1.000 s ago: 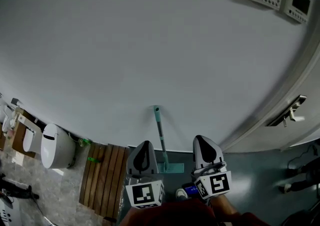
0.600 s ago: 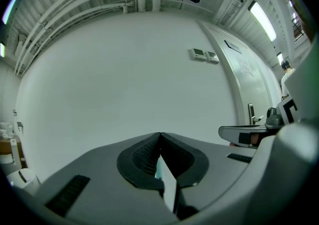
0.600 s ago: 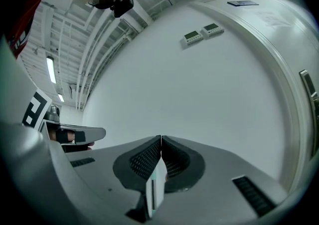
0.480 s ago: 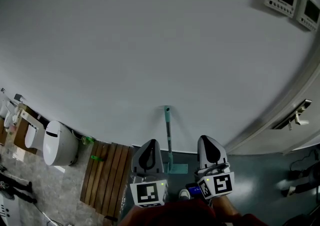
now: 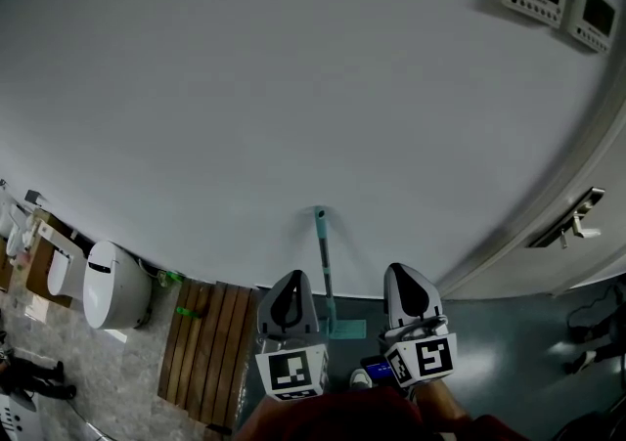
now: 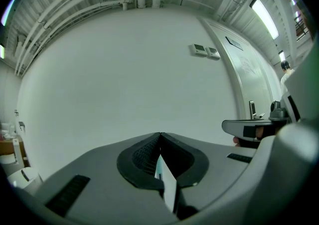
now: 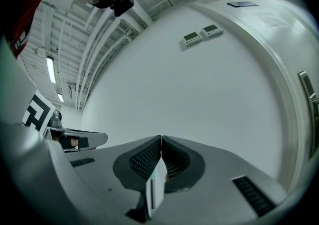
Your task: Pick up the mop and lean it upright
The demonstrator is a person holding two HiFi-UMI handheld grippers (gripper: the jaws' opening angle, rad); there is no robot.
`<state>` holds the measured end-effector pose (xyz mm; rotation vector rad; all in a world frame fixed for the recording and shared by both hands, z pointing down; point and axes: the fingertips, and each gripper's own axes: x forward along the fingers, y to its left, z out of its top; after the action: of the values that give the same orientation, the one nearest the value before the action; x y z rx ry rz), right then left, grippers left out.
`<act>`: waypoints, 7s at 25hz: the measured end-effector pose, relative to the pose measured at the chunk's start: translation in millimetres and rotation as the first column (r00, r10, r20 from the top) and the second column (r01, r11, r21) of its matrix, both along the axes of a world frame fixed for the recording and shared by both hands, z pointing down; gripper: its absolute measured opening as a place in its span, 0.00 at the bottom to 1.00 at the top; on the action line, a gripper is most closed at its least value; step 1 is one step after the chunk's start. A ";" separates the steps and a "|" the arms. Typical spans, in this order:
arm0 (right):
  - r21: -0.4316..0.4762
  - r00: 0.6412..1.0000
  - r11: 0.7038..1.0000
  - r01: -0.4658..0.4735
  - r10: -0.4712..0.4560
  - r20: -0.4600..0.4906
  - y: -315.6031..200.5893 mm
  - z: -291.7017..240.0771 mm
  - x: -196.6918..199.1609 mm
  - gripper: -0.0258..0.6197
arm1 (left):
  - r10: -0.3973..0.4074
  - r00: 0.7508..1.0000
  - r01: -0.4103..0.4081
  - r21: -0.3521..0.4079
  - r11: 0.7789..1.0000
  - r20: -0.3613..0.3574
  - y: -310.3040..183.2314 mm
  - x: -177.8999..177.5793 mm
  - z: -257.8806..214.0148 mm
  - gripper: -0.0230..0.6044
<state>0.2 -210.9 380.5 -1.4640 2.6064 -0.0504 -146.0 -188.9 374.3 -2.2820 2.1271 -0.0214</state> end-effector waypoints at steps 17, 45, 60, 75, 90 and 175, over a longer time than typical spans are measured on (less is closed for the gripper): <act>0.000 0.997 0.997 -0.074 0.074 -0.018 10.1 0.7 28.5 0.07 | 0.054 0.998 -0.057 -0.122 0.991 -0.029 -48.9 4.8 48.5 0.31; -0.008 0.987 0.987 -0.159 0.158 -0.029 19.9 3.8 45.0 0.07 | 0.118 0.993 -0.118 -0.242 0.963 -0.013 -117.0 6.5 107.4 0.50; -0.004 0.985 0.986 -0.169 0.169 -0.046 24.7 3.1 53.8 0.07 | 0.084 0.996 -0.075 -0.268 0.961 0.022 -143.4 7.5 138.2 0.50; -0.010 0.981 0.983 -0.184 0.183 -0.060 22.9 4.0 60.7 0.07 | 0.044 0.999 -0.037 -0.271 0.962 0.018 -170.1 8.8 144.6 0.50; -0.023 0.980 0.981 -0.192 0.190 -0.064 17.9 9.4 65.1 0.07 | 0.020 1.000 -0.014 -0.264 0.965 0.020 -177.5 7.7 141.9 0.46; -0.043 0.990 0.990 -0.132 0.130 -0.054 15.6 19.6 38.9 0.07 | -0.003 0.999 0.006 -0.068 0.998 0.043 -6.8 4.9 95.7 0.23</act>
<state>39.1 -195.3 400.1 -1.6700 2.5574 -0.0595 -141.1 -195.7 470.0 -2.2916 2.1430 -0.1439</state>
